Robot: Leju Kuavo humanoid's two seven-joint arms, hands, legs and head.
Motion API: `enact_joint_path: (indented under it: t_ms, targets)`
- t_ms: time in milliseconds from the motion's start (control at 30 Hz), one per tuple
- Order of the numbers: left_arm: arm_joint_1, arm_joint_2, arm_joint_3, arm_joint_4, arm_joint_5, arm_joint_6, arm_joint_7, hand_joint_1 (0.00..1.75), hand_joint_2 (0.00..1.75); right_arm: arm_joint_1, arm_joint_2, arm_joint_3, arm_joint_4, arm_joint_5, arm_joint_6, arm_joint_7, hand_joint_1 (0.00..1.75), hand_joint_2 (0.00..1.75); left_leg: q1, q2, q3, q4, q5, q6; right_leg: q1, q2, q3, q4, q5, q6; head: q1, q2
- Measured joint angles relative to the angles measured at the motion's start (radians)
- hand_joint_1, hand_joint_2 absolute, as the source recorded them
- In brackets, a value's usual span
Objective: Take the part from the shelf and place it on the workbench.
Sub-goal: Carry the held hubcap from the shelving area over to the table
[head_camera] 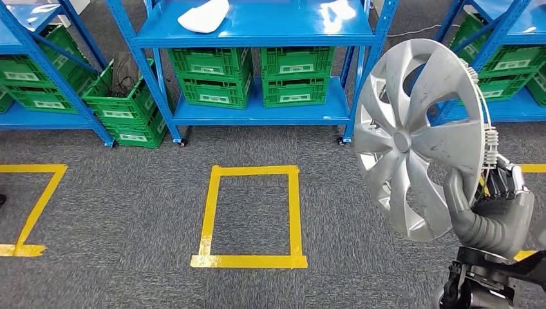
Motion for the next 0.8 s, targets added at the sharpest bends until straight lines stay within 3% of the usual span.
enact_joint_path:
  t_ms: [67, 133, 200, 267, 300, 367, 433, 467, 500, 567, 633, 667, 767, 800]
  targets:
    - [0.0, 0.001, 0.0, 0.0, 0.0, -0.002, 0.0, 0.0, 0.0, 0.0, 0.0, 0.0, 0.002, 0.0, 0.002, 0.0, 1.75, 1.75, -0.002, -0.001, 0.091, -0.119, 0.041, 0.011, 0.002, 0.001, -0.014, 0.001, 0.012, 0.003, -0.009, 0.0]
    - [-0.003, 0.003, 0.0, 0.0, 0.0, -0.003, 0.0, 0.0, 0.0, -0.001, 0.0, 0.0, 0.002, 0.0, 0.003, 0.0, 1.75, 1.75, -0.007, -0.001, 0.182, -0.243, 0.063, 0.02, 0.004, 0.001, -0.023, 0.002, 0.023, 0.011, -0.016, 0.0]
    - [-0.004, 0.003, 0.0, 0.0, 0.0, -0.003, -0.001, 0.0, 0.0, -0.002, 0.0, 0.0, 0.002, 0.0, 0.003, 0.0, 1.75, 1.75, -0.013, 0.0, 0.206, -0.283, 0.068, 0.026, 0.003, -0.001, -0.028, 0.001, 0.036, 0.024, -0.019, 0.0]
    - [-0.003, 0.003, 0.0, 0.0, 0.0, -0.004, 0.0, 0.0, 0.0, -0.002, 0.0, 0.0, 0.003, 0.0, 0.003, 0.0, 1.75, 1.75, -0.011, 0.001, 0.193, -0.292, 0.083, 0.036, 0.001, 0.0, -0.035, 0.002, 0.041, 0.037, -0.02, 0.0]
    - [-0.002, 0.003, 0.0, 0.0, 0.0, -0.004, 0.0, 0.0, 0.0, -0.002, 0.0, 0.0, 0.003, 0.0, 0.003, 0.0, 1.75, 1.75, -0.009, 0.002, 0.187, -0.296, 0.092, 0.042, 0.001, 0.001, -0.045, 0.016, 0.025, 0.042, -0.017, 0.0]
    - [-0.002, 0.003, 0.0, 0.0, 0.0, -0.004, 0.0, 0.0, 0.0, -0.002, 0.0, 0.0, 0.003, 0.0, 0.003, -0.001, 1.75, 1.75, -0.006, 0.004, 0.174, -0.3, 0.111, 0.053, -0.002, 0.003, -0.082, 0.106, -0.051, 0.051, -0.007, 0.0]
    - [-0.001, 0.004, 0.0, 0.0, 0.0, -0.005, 0.0, 0.0, 0.0, -0.002, 0.0, 0.0, 0.004, 0.0, 0.003, -0.001, 1.75, 1.75, -0.007, 0.005, 0.15, -0.298, 0.126, 0.056, -0.003, 0.003, -0.118, 0.235, -0.128, 0.056, 0.003, 0.0]
    - [-0.001, 0.004, 0.0, 0.0, 0.0, -0.005, 0.0, 0.0, 0.0, -0.002, 0.0, 0.0, 0.006, 0.0, 0.003, -0.001, 1.75, 1.75, -0.008, 0.004, 0.137, -0.295, 0.133, 0.056, -0.004, 0.003, -0.121, 0.272, -0.139, 0.058, 0.006, 0.0]
    - [-0.001, 0.004, 0.0, 0.0, 0.0, -0.005, 0.0, 0.0, 0.0, -0.002, 0.0, 0.0, 0.007, -0.001, 0.003, -0.001, 1.75, 1.75, -0.008, 0.004, 0.124, -0.291, 0.14, 0.056, -0.004, 0.003, -0.106, 0.273, -0.131, 0.058, 0.01, 0.0]
    - [0.0, 0.003, 0.0, 0.0, 0.0, -0.005, 0.0, 0.0, 0.0, -0.002, 0.0, 0.0, 0.009, -0.001, 0.003, -0.001, 1.75, 1.75, -0.008, 0.003, 0.1, -0.28, 0.151, 0.052, -0.004, 0.002, -0.027, 0.17, -0.085, 0.055, 0.02, 0.0]
    - [-0.001, 0.003, 0.0, 0.0, 0.0, -0.005, -0.001, 0.0, 0.0, -0.004, 0.0, 0.0, 0.009, 0.0, 0.002, -0.001, 1.75, 1.75, -0.01, 0.003, 0.084, -0.27, 0.159, 0.045, -0.001, 0.002, 0.063, 0.041, -0.068, 0.046, 0.027, 0.0]
    - [-0.001, 0.003, 0.0, 0.0, 0.0, -0.005, -0.001, 0.0, 0.0, -0.005, 0.0, 0.0, 0.01, 0.001, 0.001, -0.001, 1.75, 1.75, -0.011, 0.004, 0.079, -0.267, 0.164, 0.04, 0.001, 0.002, 0.085, 0.004, -0.071, 0.042, 0.028, 0.0]
    - [0.0, 0.004, 0.0, 0.0, 0.0, -0.005, -0.002, 0.0, 0.0, -0.006, 0.0, 0.0, 0.01, 0.002, 0.001, -0.001, 1.75, 1.75, -0.011, 0.004, 0.071, -0.264, 0.176, 0.021, 0.003, 0.001, 0.08, -0.014, -0.062, 0.023, 0.027, 0.0]
    - [0.0, 0.004, 0.0, 0.0, 0.0, -0.005, -0.002, 0.0, 0.0, -0.007, 0.0, 0.0, 0.01, 0.003, 0.001, -0.001, 1.75, 1.75, -0.01, 0.003, 0.063, -0.252, 0.163, 0.016, 0.001, -0.001, 0.074, -0.017, -0.056, 0.016, 0.026, 0.0]
